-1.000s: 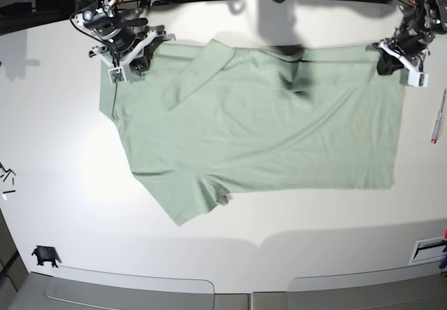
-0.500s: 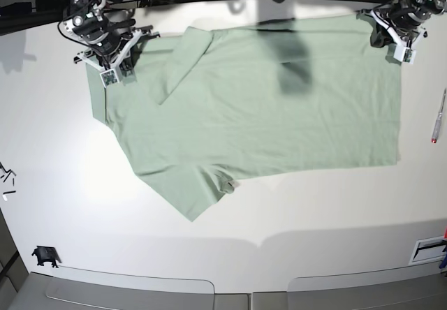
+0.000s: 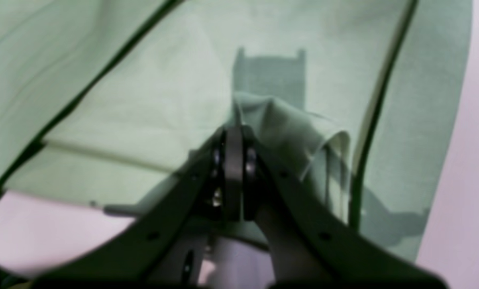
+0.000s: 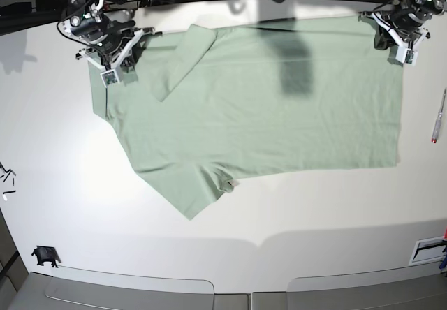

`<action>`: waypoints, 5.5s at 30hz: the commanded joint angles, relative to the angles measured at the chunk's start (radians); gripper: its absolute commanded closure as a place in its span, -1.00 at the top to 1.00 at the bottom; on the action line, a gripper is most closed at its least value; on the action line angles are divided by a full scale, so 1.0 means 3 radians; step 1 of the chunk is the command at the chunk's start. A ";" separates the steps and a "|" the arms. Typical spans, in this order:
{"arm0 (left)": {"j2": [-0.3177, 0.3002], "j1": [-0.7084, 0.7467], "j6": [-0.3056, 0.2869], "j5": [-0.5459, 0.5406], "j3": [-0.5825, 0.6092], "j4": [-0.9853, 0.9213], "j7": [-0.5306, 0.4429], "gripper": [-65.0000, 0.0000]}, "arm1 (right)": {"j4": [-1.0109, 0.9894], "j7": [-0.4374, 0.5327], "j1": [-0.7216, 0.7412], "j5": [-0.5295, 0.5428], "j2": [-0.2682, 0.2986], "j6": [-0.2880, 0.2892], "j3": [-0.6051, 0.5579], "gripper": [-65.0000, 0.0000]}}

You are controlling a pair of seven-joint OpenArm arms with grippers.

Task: Fold the T-shirt properly
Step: 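Hold the folded edge with both grippers and drag it toward the robot, then release both grippers and move them to the shirt's hem corners, then grasp the hem corners and fold the hem up toward the collar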

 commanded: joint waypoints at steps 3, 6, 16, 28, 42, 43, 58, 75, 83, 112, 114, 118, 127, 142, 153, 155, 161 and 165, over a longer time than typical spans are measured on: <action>-0.0036 0.0050 0.0117 0.0211 -0.0006 -0.0024 0.0235 -1.00 | 0.0259 0.0062 0.0011 0.0027 0.0038 -0.0005 0.0019 -1.00; -0.0036 0.0050 0.0117 0.0211 -0.0008 -0.0018 0.0234 -1.00 | 0.0421 0.0069 0.0013 0.0015 0.0038 -0.0005 0.0019 -1.00; -0.0034 0.0051 0.0440 0.0209 -0.0432 0.0627 0.0015 -0.64 | 0.0662 0.0178 0.0188 0.0015 0.0037 -0.0006 0.0019 -0.70; -0.0033 0.0058 0.0439 0.0024 -0.0655 0.0954 -0.0102 -0.36 | 0.0584 0.0506 0.0896 0.0000 0.0036 -0.0005 0.0019 -0.18; -0.0033 0.0058 0.0439 0.0009 -0.0655 0.0954 -0.0100 -0.36 | -0.2010 0.0865 0.2469 -0.0090 0.0085 0.0079 0.0018 0.24; -0.0033 0.0058 0.0439 0.0009 -0.0655 0.0954 -0.0102 -0.36 | -0.2294 0.0865 0.2591 -0.0031 0.0097 0.0113 0.0018 0.24; -0.0024 0.0057 0.0439 0.0008 -0.0655 0.0954 -0.0128 -0.36 | -0.3555 0.0383 0.2986 0.1052 -0.0075 0.0837 0.0015 0.24; -0.0037 -0.0954 0.0435 -0.0403 -0.0655 0.0058 -0.0418 -0.36 | -0.3555 0.0375 0.2986 0.1053 -0.0048 0.0821 0.0015 -1.00; -0.0289 -0.2387 0.0066 -0.1076 -0.0646 -0.1971 -0.0505 -0.10 | -0.3555 0.0374 0.2986 0.1052 -0.0064 0.0821 0.0015 -1.00; -0.0248 -0.3764 -0.0028 -0.0575 0.0423 -0.3911 -0.0916 -0.80 | -0.3555 0.0370 0.2986 0.1167 -0.0065 0.0821 0.0015 -1.00; -0.0251 -0.3764 -0.0033 -0.0575 0.0423 -0.3909 -0.0914 -1.00 | -0.3543 0.0347 0.2987 0.1231 -0.0065 0.0821 0.0015 -1.00; -0.0268 -0.3758 -0.0057 -0.0608 0.0413 -0.3906 -0.0912 -1.00 | -0.3382 0.0238 0.2984 0.1239 -0.0065 0.0824 0.0015 -1.00; -0.0381 -0.3618 -0.0504 -0.1101 0.0318 -0.3521 -0.0595 -1.00 | -0.2276 -0.0078 0.2529 0.1251 -0.0065 0.0825 0.0015 -1.00; -0.0590 -0.2327 -0.0601 -0.1779 -0.0493 -0.1843 0.0281 -1.00 | -0.0440 -0.0673 0.1245 0.1573 -0.0064 0.0821 0.0023 -1.00; -0.0591 -0.1762 -0.0601 -0.1776 -0.0882 -0.1469 0.0421 -1.00 | -0.0252 -0.0899 0.0963 0.1581 -0.0065 0.0820 0.0615 -1.00; -0.0591 -0.1751 -0.0601 -0.1775 -0.0900 -0.1448 0.0539 -1.00 | -0.0252 -0.0899 0.0914 0.1676 -0.0065 0.0814 0.0745 -1.00; -0.0590 -0.1750 -0.0601 -0.1776 -0.0899 -0.1448 0.0938 -1.00 | -0.0252 -0.0900 0.0696 0.1947 -0.0066 0.0815 0.0844 -1.00; -0.0590 -0.1751 -0.0601 -0.1774 -0.0899 -0.1448 0.1129 -1.00 | -0.0252 -0.0902 0.0598 0.1909 -0.0065 0.0814 0.0844 -1.00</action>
